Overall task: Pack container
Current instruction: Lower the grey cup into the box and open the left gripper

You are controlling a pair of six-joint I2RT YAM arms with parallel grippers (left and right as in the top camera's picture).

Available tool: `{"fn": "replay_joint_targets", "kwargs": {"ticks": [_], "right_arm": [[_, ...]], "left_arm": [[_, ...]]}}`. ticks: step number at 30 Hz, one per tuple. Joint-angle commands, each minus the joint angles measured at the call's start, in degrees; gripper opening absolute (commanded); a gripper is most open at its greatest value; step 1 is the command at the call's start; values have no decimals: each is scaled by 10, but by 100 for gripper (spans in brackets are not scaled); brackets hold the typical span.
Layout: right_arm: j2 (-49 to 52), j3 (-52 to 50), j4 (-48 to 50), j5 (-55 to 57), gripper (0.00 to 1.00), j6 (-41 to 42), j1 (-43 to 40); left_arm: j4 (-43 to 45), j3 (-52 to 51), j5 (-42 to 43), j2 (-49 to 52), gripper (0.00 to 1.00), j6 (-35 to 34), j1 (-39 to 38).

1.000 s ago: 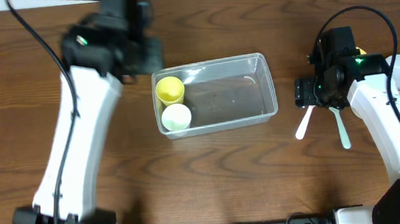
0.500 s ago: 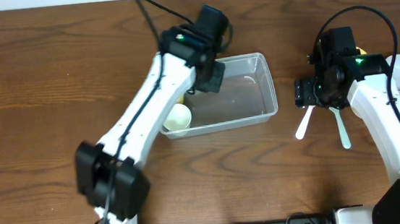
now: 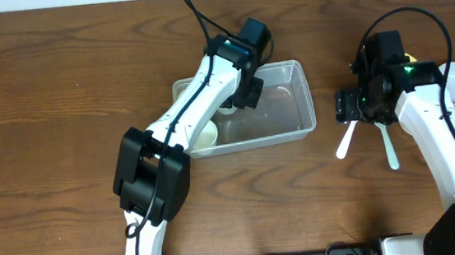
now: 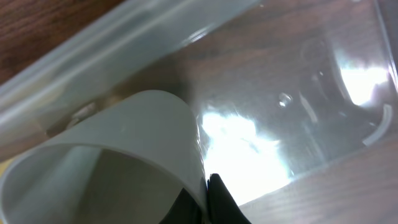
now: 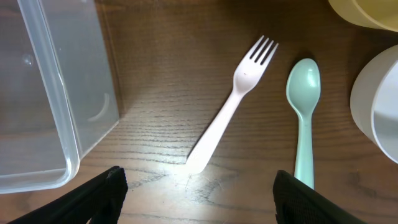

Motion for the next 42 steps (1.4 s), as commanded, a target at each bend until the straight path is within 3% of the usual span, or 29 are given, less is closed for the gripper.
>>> {"fn": "replay_joint_targets", "kwargs": {"ticks": [1, 8, 14, 26, 33, 42], "right_arm": [[0, 9, -4, 4, 77, -2, -4], [0, 9, -5, 4, 77, -2, -4], [0, 9, -6, 4, 77, -2, -4], [0, 9, -6, 4, 77, -2, -4], [0, 9, -6, 4, 77, -2, -4], [0, 9, -5, 4, 77, -2, -4]], "left_arm": [[5, -1, -7, 4, 7, 10, 15], [21, -1, -7, 14, 10, 10, 26], [27, -1, -7, 16, 27, 10, 27], [14, 8, -7, 1, 29, 10, 26], [12, 30, -7, -71, 44, 10, 26], [-50, 29, -7, -199, 43, 8, 29]]}}
